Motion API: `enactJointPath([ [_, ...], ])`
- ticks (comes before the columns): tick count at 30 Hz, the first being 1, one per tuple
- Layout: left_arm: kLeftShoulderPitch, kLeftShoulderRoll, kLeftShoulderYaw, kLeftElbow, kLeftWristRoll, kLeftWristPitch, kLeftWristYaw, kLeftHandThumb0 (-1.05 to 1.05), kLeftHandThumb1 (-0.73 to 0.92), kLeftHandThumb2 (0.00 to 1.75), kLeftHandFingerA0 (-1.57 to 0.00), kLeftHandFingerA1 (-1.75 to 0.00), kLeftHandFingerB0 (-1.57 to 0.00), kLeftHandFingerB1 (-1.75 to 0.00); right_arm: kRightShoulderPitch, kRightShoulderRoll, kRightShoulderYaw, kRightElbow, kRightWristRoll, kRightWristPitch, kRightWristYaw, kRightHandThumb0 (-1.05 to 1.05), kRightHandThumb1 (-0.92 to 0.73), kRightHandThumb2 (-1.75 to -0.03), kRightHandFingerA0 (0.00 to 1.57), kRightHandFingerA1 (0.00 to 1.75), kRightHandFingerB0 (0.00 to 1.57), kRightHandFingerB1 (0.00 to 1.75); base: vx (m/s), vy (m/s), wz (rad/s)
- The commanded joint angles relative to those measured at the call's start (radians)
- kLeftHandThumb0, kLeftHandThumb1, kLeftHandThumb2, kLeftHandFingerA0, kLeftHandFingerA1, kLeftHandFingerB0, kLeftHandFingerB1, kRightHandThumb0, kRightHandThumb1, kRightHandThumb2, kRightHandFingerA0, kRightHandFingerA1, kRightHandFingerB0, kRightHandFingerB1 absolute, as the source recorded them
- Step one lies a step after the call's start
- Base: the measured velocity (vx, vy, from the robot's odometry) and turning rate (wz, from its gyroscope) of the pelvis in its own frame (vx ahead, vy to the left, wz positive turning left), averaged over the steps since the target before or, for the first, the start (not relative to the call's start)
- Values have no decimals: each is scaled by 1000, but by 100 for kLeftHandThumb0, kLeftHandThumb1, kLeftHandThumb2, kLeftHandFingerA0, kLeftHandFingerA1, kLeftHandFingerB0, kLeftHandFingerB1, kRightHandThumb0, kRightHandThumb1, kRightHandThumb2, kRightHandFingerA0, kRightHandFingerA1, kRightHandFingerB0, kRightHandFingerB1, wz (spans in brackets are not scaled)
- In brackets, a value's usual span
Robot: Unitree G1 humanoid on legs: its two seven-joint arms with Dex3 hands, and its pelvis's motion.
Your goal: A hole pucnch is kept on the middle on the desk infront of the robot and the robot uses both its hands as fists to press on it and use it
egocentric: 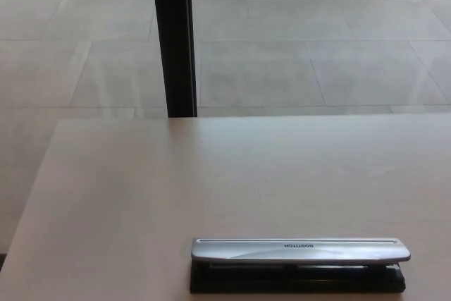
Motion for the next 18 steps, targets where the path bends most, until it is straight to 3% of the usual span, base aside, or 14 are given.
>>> enactJointPath([
  [1,-81,3,173,-139,-185,-60,46,-55,53,81,-86,-76,-57,-67,-134,-49,-93,-186,185,-34,5,-52,-64,-87,36,50,2,22,0,0,0],
  [2,-106,-12,219,-188,-224,-63,61,-50,42,103,-83,-82,-56,-73,-154,-54,-86,-228,178,-16,3,-49,-67,-88,39,51,3,23,0,0,0],
  [3,-113,-18,229,-199,-224,-58,62,-50,42,103,-83,-82,-56,-73,-155,-52,-88,-241,178,-9,2,-49,-67,-88,39,51,3,23,0,0,0],
  [5,-161,-18,253,-285,-226,-46,100,-59,44,99,-87,-80,-56,-72,-215,-58,-91,-294,191,-28,-2,-45,-70,-82,45,51,6,27,0,0,0],
  [6,-195,-22,279,-312,-253,-27,118,-60,54,77,-87,-75,-60,-70,-219,-58,-68,-341,172,-9,0,-40,-85,-65,56,42,4,25,0,0,0],
  [7,-250,-37,304,-438,-285,3,166,-55,50,80,-93,-78,-63,-67,-238,-25,-9,-511,113,8,-49,-41,-87,-66,86,53,12,26,0,0,0],
  [10,-311,-64,298,-631,-297,73,232,-53,48,91,-112,-87,-83,-65,-274,8,59,-695,64,59,-85,-54,-90,-67,113,96,37,41,0,0,0],
  [11,-349,-81,298,-691,-328,82,247,-53,36,106,-119,-109,-89,-78,-290,18,83,-758,48,85,-101,-53,-68,-113,132,121,57,71,0,0,0],
  [12,-371,-93,298,-724,-348,80,248,-53,36,106,-119,-109,-89,-78,-298,27,94,-799,57,103,-101,-53,-68,-113,132,121,57,71,0,0,0],
  [13,-411,-107,298,-768,-385,95,265,-55,26,107,-131,-129,-109,-70,-309,32,117,-832,43,103,-96,-65,-92,-67,121,133,79,74,0,0,0],
  [14,-453,-144,273,-871,-408,99,296,-62,25,106,-140,-134,-114,-86,-325,49,155,-905,38,141,-93,-61,-67,-115,135,134,78,86,0,0,0],
  [16,-514,-178,228,-989,-395,135,369,-80,36,76,-138,-134,-133,-72,-337,77,210,-972,25,141,-73,-68,-71,-118,134,142,88,105,0,0,0],
  [17,-563,-210,157,-1088,-336,153,417,-70,38,73,-130,-128,-128,-79,-358,132,256,-1048,2,149,-107,-61,-81,-85,122,173,83,131,0,0,0],
  [18,-594,-233,117,-1149,-314,166,438,-50,27,95,-134,-130,-119,-100,-367,165,277,-1091,-4,156,-129,-62,-64,-115,131,140,96,118,0,0,0],
])
